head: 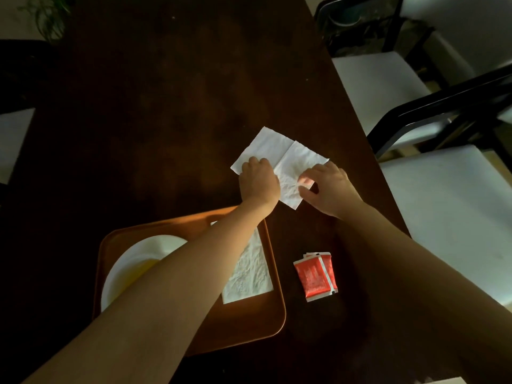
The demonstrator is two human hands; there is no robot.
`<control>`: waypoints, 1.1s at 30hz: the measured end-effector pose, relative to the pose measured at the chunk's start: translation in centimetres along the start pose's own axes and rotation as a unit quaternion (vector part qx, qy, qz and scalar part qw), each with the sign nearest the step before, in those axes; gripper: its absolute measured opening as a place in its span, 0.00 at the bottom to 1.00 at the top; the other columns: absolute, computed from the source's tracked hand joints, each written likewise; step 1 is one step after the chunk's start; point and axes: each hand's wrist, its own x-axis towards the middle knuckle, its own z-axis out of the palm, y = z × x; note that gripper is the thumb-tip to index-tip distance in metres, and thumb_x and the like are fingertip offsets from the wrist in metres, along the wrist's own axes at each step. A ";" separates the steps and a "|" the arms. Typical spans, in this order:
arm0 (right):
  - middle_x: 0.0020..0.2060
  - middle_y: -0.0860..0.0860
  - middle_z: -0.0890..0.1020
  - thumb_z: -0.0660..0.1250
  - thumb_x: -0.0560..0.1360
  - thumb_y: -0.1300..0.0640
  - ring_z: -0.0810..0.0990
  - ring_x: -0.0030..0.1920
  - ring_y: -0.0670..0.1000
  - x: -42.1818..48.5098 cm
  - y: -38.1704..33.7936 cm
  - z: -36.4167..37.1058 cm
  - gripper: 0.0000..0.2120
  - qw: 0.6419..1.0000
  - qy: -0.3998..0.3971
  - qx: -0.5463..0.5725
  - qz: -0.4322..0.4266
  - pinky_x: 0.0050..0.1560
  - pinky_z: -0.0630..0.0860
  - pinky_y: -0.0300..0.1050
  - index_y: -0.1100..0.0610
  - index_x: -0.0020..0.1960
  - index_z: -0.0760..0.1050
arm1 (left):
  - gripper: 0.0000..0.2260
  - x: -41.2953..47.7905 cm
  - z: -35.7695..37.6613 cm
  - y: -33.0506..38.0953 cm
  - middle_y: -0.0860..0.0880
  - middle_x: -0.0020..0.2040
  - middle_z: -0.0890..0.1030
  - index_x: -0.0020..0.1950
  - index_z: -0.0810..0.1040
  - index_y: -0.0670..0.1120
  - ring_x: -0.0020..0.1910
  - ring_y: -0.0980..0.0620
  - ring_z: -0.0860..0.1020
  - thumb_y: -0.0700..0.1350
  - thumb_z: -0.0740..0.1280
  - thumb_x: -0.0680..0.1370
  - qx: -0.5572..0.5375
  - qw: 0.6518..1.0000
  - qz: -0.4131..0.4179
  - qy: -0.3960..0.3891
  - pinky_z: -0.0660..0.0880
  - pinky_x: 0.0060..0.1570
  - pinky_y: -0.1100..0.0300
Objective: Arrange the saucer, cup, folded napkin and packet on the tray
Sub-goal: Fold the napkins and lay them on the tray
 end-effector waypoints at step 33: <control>0.42 0.51 0.79 0.68 0.72 0.58 0.79 0.44 0.49 3.6 -2.6 -5.8 0.12 0.929 -0.009 0.339 0.146 0.48 0.76 0.42 0.59 0.54 0.76 | 0.14 -5.4 -5.8 -1.9 0.46 0.52 0.74 0.58 0.69 0.44 0.50 0.48 0.77 0.34 0.63 0.74 -0.426 0.892 -0.137 -0.060 0.81 0.37 0.57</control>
